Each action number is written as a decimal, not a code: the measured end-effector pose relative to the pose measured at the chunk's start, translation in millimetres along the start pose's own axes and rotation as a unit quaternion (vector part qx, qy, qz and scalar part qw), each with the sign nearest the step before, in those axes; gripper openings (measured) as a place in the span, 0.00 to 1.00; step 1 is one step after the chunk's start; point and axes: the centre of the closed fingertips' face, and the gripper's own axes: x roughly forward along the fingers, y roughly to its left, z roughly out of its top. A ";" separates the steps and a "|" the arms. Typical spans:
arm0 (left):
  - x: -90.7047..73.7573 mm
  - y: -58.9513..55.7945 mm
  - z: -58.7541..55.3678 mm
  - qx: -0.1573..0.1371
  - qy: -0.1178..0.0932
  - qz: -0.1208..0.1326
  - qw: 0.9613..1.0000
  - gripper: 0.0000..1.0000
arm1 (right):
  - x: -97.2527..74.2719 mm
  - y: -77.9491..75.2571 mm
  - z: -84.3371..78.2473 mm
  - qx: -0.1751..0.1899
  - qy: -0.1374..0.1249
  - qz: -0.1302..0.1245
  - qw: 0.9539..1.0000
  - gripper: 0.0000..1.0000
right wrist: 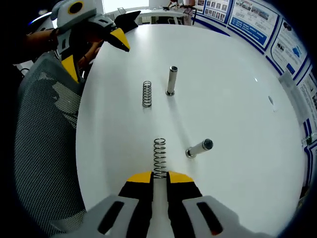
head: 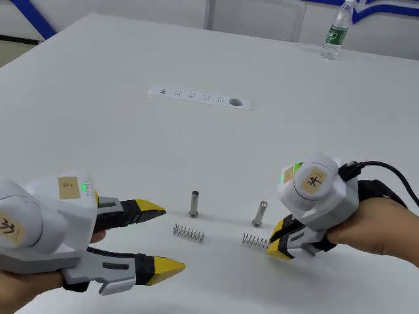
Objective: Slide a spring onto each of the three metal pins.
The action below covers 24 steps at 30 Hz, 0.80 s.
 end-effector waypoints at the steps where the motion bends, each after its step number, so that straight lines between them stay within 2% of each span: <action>1: 3.8 -2.5 0.4 0.006 0.002 -0.007 1.000 0.51 | -3.3 2.3 1.9 -0.003 -0.002 -0.002 1.000 0.11; 3: 9.6 -6.1 0.3 0.014 0.006 -0.018 1.000 0.50 | -7.9 5.2 5.2 -0.007 -0.005 -0.004 1.000 0.11; 7: 22.5 -13.2 0.5 0.031 0.016 -0.039 0.999 0.48 | -19.7 20.3 17.5 -0.017 -0.018 0.003 1.000 0.11; 11: 31.9 -21.3 7.3 0.049 0.017 -0.057 0.997 0.46 | -29.9 31.9 27.4 -0.035 -0.020 0.008 0.999 0.11; 16: 39.3 -26.2 13.2 0.062 0.016 -0.069 0.996 0.45 | -38.8 39.8 38.3 -0.052 -0.024 0.008 0.998 0.11; 24: 43.2 -34.3 16.9 0.091 0.013 -0.080 0.993 0.38 | -43.2 53.5 46.6 -0.077 -0.014 0.017 0.997 0.11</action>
